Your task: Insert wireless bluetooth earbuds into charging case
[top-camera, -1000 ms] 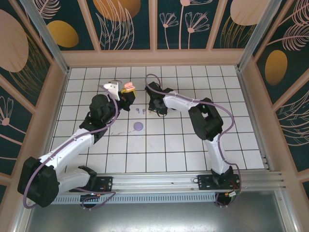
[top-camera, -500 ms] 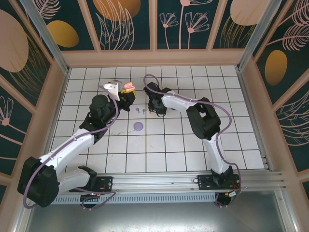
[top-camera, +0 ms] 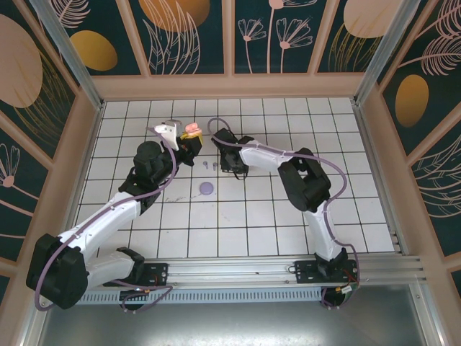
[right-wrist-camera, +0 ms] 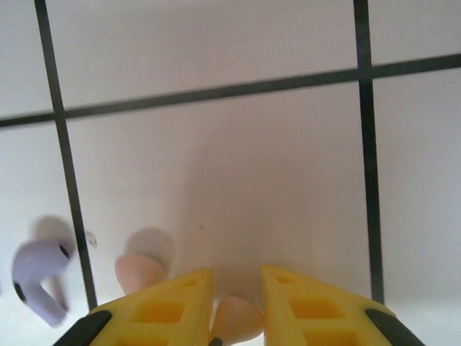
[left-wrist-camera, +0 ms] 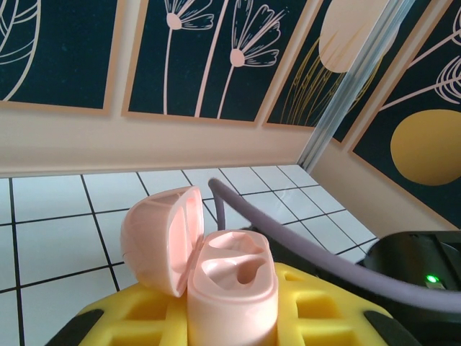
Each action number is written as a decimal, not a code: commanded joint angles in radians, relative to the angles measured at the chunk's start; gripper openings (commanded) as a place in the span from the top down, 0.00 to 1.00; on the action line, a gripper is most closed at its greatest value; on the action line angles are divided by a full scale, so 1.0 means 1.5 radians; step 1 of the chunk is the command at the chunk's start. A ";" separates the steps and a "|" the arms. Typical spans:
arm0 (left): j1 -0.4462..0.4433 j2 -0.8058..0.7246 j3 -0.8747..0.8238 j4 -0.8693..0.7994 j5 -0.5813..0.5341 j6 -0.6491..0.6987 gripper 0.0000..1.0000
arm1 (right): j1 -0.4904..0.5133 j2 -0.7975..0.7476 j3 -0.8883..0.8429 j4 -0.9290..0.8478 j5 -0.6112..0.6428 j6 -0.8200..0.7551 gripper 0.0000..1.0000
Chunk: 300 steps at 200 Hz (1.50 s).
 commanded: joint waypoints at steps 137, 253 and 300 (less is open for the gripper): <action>0.002 0.004 0.003 0.032 0.020 -0.017 1.00 | 0.030 -0.093 -0.167 0.001 0.014 -0.133 0.65; 0.002 0.002 0.000 0.036 0.021 -0.018 1.00 | 0.031 -0.103 -0.187 -0.004 -0.023 -0.044 0.68; 0.002 0.004 0.002 0.037 0.022 -0.019 1.00 | 0.031 -0.113 -0.200 0.011 -0.033 -0.036 0.75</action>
